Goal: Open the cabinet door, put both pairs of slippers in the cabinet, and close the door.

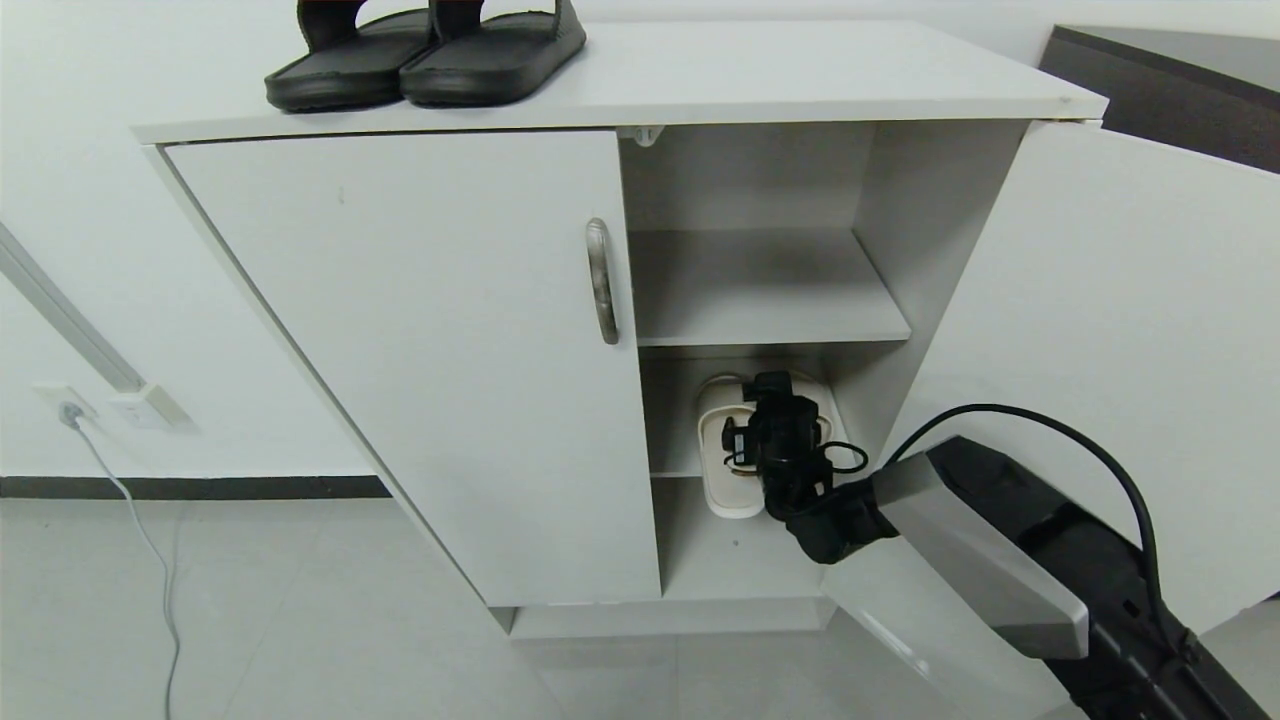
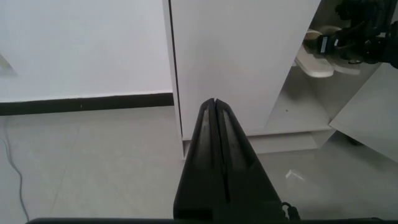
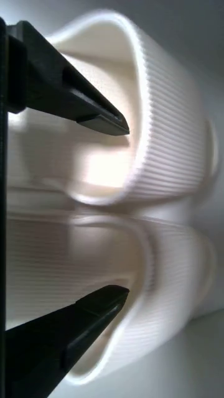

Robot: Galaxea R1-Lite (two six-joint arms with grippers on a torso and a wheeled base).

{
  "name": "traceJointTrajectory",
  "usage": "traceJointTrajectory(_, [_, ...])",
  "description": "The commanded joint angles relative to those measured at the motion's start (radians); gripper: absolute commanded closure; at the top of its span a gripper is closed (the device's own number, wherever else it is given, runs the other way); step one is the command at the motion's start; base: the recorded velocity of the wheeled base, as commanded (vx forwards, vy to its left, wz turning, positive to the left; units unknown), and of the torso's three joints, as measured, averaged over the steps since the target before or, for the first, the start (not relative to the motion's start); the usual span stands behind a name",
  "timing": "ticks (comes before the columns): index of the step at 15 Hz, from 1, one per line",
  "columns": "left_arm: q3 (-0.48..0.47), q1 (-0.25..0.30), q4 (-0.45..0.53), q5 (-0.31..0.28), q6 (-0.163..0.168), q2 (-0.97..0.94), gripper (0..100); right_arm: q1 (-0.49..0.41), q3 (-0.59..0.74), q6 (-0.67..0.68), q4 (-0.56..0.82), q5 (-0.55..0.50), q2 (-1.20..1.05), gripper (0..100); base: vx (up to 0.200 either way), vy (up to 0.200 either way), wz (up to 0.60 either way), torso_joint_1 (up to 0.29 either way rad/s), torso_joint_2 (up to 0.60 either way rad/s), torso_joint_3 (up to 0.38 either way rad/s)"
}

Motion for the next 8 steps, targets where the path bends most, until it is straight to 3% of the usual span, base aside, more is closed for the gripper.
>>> traceJointTrajectory(1, [0.000,0.001,0.000,0.000,0.000,0.001,100,0.009,0.075,-0.002,-0.031,0.000,-0.058,0,0.000,0.000,0.00,0.000,0.00,0.000])
traceJointTrajectory(2, [0.000,0.001,0.000,0.000,0.000,0.001,100,0.012,0.098,-0.002,-0.050,-0.001,-0.068,0,0.000,0.000,0.00,0.000,0.00,0.000])
traceJointTrajectory(5, [0.000,0.000,0.000,0.000,0.000,0.001,100,0.048,0.338,-0.003,-0.177,-0.001,-0.196,0,0.000,0.000,0.00,0.000,0.00,0.000])
traceJointTrajectory(8, [0.000,0.001,0.000,0.000,0.000,0.001,100,0.104,0.643,-0.003,-0.314,0.000,-0.365,0,0.000,0.000,0.00,0.000,0.00,0.000])
